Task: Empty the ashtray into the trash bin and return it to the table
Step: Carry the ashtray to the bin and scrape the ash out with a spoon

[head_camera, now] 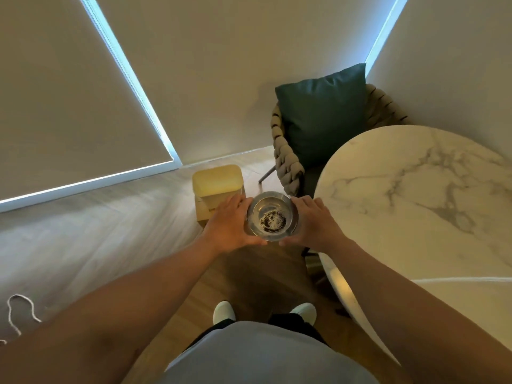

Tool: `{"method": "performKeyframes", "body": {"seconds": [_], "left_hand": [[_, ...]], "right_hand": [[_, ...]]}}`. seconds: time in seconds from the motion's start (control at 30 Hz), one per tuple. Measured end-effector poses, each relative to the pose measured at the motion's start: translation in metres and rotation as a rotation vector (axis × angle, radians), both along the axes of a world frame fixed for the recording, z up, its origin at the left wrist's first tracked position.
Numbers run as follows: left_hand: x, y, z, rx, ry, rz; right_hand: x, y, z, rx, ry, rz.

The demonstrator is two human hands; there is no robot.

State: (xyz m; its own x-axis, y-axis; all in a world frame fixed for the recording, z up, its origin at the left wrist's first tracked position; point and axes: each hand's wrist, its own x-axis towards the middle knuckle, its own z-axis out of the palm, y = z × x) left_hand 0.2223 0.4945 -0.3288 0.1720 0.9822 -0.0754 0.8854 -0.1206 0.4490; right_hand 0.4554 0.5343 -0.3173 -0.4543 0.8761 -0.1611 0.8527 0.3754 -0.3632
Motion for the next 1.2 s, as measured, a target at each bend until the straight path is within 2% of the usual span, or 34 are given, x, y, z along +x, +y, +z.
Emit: {"method": "performKeyframes", "body": {"seconds": [0.23, 0.53, 1.07, 1.2], "left_hand": [[-0.077, -0.01, -0.002, 0.006, -0.02, 0.025], [-0.147, 0.007, -0.013, -0.019, 0.036, 0.116], [-0.196, 0.118, -0.035, -0.088, 0.01, 0.175], [-0.203, 0.146, -0.04, -0.1, -0.001, 0.17]], "right_hand": [[-0.078, -0.001, -0.019, -0.006, -0.024, 0.012], [-0.15, 0.034, -0.025, -0.02, 0.038, 0.098], [-0.205, 0.158, -0.045, -0.174, 0.063, 0.148], [-0.215, 0.182, -0.046, -0.284, 0.165, 0.088]]}}
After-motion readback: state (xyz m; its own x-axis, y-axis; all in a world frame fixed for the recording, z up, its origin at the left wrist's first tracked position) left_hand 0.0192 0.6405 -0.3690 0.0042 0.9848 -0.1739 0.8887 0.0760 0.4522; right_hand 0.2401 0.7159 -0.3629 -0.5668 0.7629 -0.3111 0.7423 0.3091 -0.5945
